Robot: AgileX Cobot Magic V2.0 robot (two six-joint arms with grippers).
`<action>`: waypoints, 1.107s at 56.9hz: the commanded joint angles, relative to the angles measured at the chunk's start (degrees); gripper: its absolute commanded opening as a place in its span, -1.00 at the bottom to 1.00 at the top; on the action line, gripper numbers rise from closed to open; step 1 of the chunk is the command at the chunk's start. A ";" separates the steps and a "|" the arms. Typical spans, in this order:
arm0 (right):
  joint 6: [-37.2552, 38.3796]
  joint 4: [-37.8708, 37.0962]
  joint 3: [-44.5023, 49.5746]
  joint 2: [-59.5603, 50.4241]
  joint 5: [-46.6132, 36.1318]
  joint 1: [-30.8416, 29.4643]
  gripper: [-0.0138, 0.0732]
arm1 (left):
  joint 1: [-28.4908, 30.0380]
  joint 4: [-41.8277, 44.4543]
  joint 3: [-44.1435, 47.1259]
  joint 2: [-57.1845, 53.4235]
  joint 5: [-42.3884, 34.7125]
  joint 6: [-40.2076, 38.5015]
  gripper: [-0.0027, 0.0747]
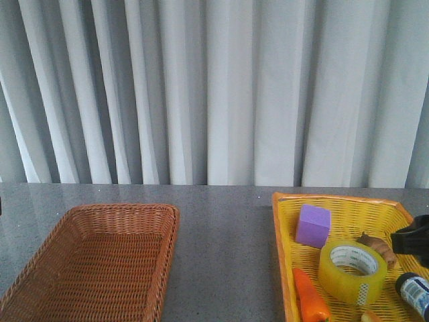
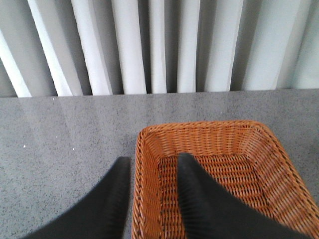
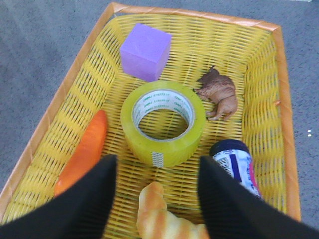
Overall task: Transfer tape with both arms
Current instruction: 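Lower the right gripper into the yellow basket over the tape roll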
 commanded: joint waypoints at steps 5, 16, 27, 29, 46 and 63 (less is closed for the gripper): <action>-1.19 1.17 -2.12 0.15 -2.38 -0.15 0.63 | 0.06 -2.04 -1.89 -0.46 -4.52 -0.06 0.34; -0.78 0.95 -2.12 0.15 -4.06 -0.21 0.61 | 0.06 -1.98 -1.89 -0.13 -4.69 -0.06 0.46; 1.54 0.59 -3.22 2.07 -8.57 -0.21 0.52 | 0.06 -1.98 -1.89 1.06 -4.31 -0.22 0.46; 0.71 0.27 -4.26 3.34 -8.07 -0.21 0.50 | 0.06 -1.98 -1.89 1.37 -3.79 -0.22 0.46; 5.41 -3.81 -19.59 19.59 0.49 -0.28 0.33 | 0.06 -1.98 -1.89 2.75 1.13 -0.22 0.46; 7.09 -8.06 -32.67 34.72 11.58 -0.28 0.33 | 0.06 -1.98 -1.89 2.82 1.74 -0.22 0.46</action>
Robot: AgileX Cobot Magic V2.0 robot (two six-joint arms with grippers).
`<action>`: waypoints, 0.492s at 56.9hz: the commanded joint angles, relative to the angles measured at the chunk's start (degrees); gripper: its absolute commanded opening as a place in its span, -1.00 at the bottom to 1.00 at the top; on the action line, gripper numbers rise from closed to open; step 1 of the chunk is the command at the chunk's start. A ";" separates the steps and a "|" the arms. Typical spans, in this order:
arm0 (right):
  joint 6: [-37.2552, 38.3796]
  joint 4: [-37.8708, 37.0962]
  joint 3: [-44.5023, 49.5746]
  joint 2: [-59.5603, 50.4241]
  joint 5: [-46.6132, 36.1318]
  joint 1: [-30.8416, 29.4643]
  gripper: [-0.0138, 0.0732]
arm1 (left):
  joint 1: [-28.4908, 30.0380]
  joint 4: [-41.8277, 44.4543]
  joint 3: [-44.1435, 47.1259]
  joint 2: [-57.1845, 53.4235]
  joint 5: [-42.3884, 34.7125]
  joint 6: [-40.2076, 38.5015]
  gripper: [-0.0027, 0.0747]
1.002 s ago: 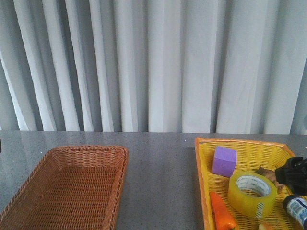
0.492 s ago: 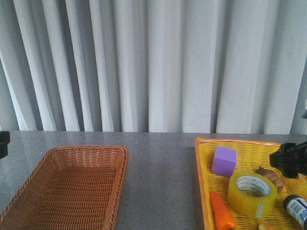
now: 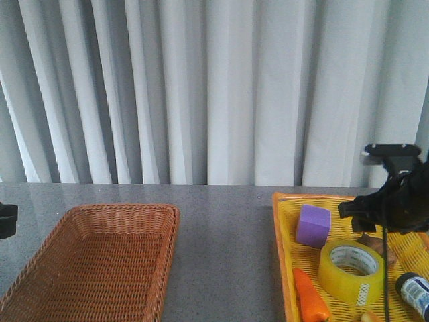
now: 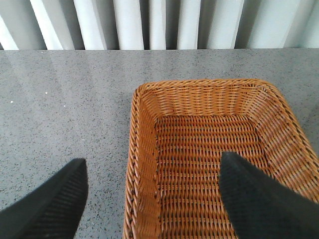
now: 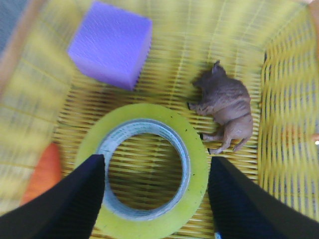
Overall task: Transfer tape with both arms
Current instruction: 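Lower the right gripper into the yellow basket over the tape roll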
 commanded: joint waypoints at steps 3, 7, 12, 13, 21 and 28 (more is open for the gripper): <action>0.24 -2.32 -4.85 2.23 1.86 -0.28 0.33 | 0.06 -0.46 -1.89 -0.84 -3.58 -0.21 0.46; 0.86 -3.26 -5.07 3.82 2.43 -0.28 0.33 | 0.06 -0.46 -1.89 -0.78 -3.31 -0.21 0.46; 1.40 -3.84 -5.07 5.26 2.38 -0.28 0.33 | 0.06 -0.46 -1.89 -0.65 -2.88 -0.21 0.46; 1.49 -3.95 -5.07 5.44 2.37 -0.28 0.33 | 0.06 -0.46 -1.89 -0.58 -2.69 -0.21 0.46; 2.78 -6.67 -5.07 6.62 1.48 -0.28 0.33 | 0.06 -0.46 -1.89 -0.58 -2.09 -0.21 0.46; 2.92 -8.38 -5.07 7.71 1.52 -0.28 0.33 | 0.06 -0.46 -1.89 -0.58 -2.09 -0.21 0.46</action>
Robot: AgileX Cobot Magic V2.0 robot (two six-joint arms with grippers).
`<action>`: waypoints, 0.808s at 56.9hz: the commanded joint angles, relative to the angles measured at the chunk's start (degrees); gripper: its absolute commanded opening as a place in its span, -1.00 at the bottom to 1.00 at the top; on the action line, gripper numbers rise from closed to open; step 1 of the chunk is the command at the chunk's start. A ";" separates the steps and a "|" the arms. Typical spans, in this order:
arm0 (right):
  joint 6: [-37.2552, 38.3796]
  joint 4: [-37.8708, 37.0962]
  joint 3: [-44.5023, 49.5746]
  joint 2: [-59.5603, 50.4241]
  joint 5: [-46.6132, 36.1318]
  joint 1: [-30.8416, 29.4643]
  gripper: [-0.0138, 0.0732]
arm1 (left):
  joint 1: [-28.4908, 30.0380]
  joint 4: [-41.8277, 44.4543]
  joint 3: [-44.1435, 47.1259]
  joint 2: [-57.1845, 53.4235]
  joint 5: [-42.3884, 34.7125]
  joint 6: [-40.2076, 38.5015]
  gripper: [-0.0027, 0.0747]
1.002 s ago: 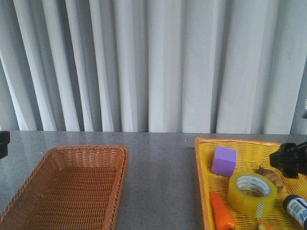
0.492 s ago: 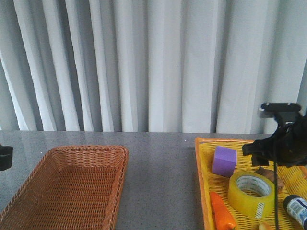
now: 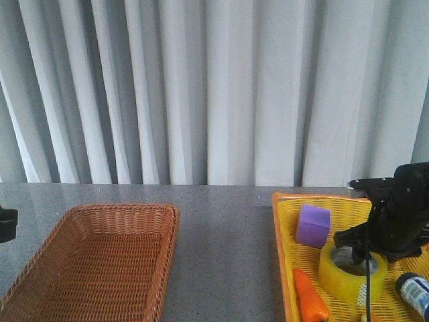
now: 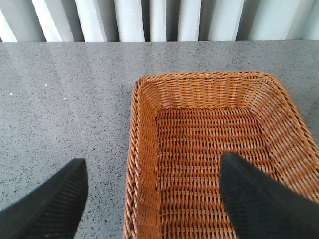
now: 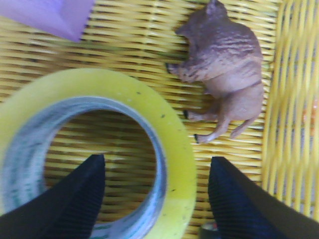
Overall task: Transfer tape with both arms
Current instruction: 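Lower the right gripper into the yellow basket over the tape roll, then grasp the tape roll rim with the right gripper and lift it out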
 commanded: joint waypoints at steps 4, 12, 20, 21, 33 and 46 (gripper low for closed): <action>0.33 -2.24 -1.97 -1.43 -1.88 -0.28 0.33 | 0.06 -0.46 -1.89 -0.69 -3.41 -0.21 0.46; 0.39 -1.51 -1.97 -0.05 -1.51 -0.28 0.32 | 0.06 -0.46 -1.89 -0.69 -3.34 -0.21 0.46; 0.50 -1.32 -1.97 0.41 -1.89 -0.28 0.19 | 0.06 -0.46 -1.89 -0.69 -3.17 -0.21 0.46; 0.50 -1.32 -1.97 0.41 -1.93 -0.28 0.17 | 0.06 -0.46 -1.89 -0.69 -3.17 -0.21 0.46; 0.82 -1.33 -2.44 0.35 -1.61 -0.28 -0.26 | 0.06 -0.46 -1.89 -0.69 -2.65 -0.21 0.46; 1.21 -1.33 -3.94 -0.12 0.75 -0.28 -0.54 | 0.06 -0.46 -1.89 -0.69 -2.62 -0.21 0.46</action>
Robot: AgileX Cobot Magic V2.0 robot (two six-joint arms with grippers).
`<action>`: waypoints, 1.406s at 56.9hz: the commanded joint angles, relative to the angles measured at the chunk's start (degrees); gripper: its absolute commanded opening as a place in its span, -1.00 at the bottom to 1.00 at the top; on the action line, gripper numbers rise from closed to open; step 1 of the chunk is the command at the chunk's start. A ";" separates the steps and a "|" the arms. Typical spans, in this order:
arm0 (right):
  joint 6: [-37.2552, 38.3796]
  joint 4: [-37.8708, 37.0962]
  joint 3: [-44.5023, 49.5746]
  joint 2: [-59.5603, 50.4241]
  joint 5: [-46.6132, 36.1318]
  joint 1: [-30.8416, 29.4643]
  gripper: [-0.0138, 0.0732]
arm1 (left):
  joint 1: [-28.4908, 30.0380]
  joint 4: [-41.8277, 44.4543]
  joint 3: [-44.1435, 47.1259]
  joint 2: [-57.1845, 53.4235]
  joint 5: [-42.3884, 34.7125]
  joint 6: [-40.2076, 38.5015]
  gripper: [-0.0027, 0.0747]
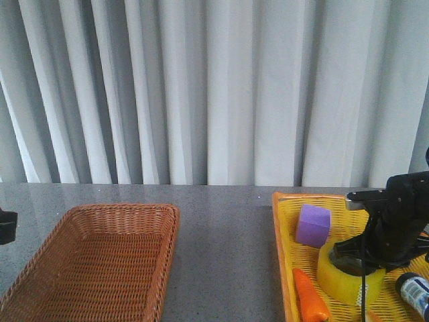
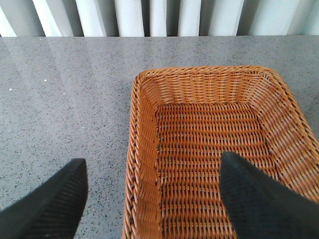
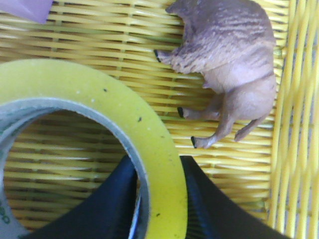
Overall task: Transfer tape with both arms
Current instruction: 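Grasp the tape roll rim with the right gripper and lift it out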
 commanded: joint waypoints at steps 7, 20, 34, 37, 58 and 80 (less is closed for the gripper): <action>0.00 -0.36 -6.12 -4.45 2.98 -0.22 -0.53 | 0.06 -0.41 -1.89 -0.69 -3.37 -0.21 0.46; -1.37 7.11 -16.33 -8.11 4.11 -0.07 -0.52 | 0.06 -0.41 -1.89 -0.69 -3.44 -0.21 0.46; -15.77 23.02 -22.44 -10.22 3.83 4.51 -0.49 | 0.06 -0.41 -1.89 -0.69 -3.56 -0.21 0.46; -17.19 23.53 -22.44 -10.14 3.48 6.69 -0.49 | 0.06 -0.41 -1.89 -0.69 -3.51 -0.21 0.46; -19.12 19.17 -22.44 -2.11 4.91 19.69 -0.48 | 0.06 -0.41 -1.89 -0.69 -3.21 -0.21 0.46; -16.77 15.44 -22.44 6.55 6.30 21.92 -0.46 | 0.06 -0.41 -1.89 -0.69 -2.95 -0.21 0.46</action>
